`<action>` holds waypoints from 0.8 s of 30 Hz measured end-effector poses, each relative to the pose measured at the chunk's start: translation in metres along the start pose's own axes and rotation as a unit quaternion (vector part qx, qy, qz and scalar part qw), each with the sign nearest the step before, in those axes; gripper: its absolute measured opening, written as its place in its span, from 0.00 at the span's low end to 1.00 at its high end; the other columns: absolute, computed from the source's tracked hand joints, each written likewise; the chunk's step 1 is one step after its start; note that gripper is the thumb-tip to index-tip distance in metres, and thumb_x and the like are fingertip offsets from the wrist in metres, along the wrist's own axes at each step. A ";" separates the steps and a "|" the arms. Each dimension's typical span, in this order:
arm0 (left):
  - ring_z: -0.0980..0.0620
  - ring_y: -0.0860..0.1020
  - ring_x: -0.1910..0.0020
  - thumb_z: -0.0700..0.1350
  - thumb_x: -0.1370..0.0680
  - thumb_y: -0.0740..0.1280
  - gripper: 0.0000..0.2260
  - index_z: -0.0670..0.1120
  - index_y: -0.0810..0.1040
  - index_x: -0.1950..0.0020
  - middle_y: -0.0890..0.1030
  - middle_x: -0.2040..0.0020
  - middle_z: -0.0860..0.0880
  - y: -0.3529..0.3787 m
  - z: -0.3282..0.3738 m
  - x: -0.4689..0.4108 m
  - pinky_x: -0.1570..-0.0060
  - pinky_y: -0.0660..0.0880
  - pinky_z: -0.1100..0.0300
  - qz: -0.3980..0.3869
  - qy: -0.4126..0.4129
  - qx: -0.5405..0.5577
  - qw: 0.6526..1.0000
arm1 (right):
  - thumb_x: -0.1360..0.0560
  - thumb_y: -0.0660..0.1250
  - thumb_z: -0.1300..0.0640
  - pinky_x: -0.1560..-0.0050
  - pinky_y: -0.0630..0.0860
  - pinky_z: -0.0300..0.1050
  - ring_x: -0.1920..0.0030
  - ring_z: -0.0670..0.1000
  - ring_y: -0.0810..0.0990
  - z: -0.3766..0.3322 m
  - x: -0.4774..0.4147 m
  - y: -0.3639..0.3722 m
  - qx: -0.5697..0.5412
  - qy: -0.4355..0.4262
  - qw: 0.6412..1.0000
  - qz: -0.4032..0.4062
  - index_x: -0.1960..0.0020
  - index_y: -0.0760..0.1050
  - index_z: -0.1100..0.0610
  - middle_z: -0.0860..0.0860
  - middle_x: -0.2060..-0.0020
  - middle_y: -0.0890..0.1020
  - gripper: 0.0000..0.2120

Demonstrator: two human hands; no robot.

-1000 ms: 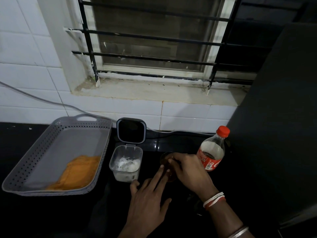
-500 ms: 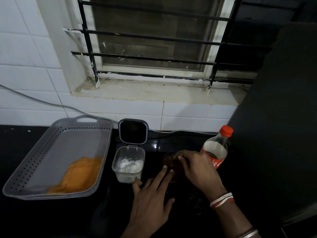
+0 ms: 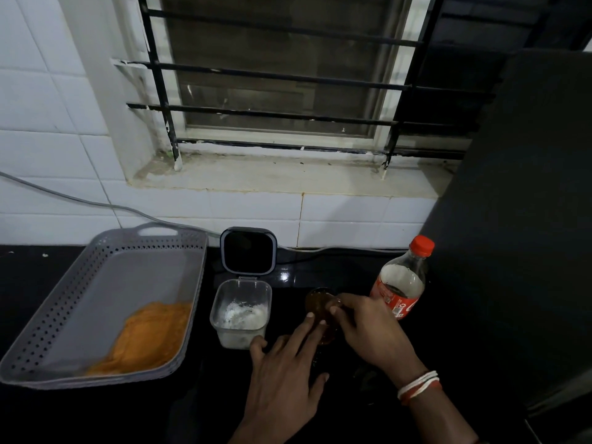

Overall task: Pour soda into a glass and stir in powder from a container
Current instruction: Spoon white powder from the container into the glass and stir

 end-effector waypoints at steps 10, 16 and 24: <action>0.59 0.82 0.48 0.65 0.33 0.68 0.37 0.57 0.72 0.25 0.72 0.23 0.56 -0.002 0.000 0.000 0.47 0.64 0.47 -0.014 0.011 -0.001 1.000 | 0.20 0.63 0.51 0.56 0.81 0.43 0.57 0.44 0.85 -0.002 0.005 -0.006 0.018 0.020 0.999 0.022 0.46 0.81 0.47 0.43 0.56 0.86 0.08; 0.58 0.83 0.48 0.65 0.33 0.69 0.37 0.56 0.72 0.25 0.73 0.24 0.56 -0.003 0.001 -0.001 0.47 0.65 0.46 -0.017 0.014 -0.005 1.000 | 0.19 0.65 0.52 0.50 0.80 0.36 0.51 0.40 0.84 -0.008 0.006 -0.013 -0.024 0.027 0.997 0.064 0.41 0.82 0.45 0.39 0.50 0.86 0.10; 0.59 0.83 0.49 0.66 0.34 0.69 0.40 0.55 0.71 0.23 0.73 0.24 0.54 -0.003 0.003 0.000 0.47 0.64 0.47 -0.036 0.015 -0.002 0.999 | 0.20 0.67 0.54 0.56 0.73 0.24 0.56 0.36 0.82 0.001 0.028 -0.033 -0.095 0.106 0.983 0.120 0.46 0.83 0.46 0.38 0.55 0.85 0.08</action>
Point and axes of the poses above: each hand's wrist, its own x-axis away from the middle knuckle, its own y-axis out of the palm, z = x × y, the point moved 9 cm from there along -x, towards the middle knuckle
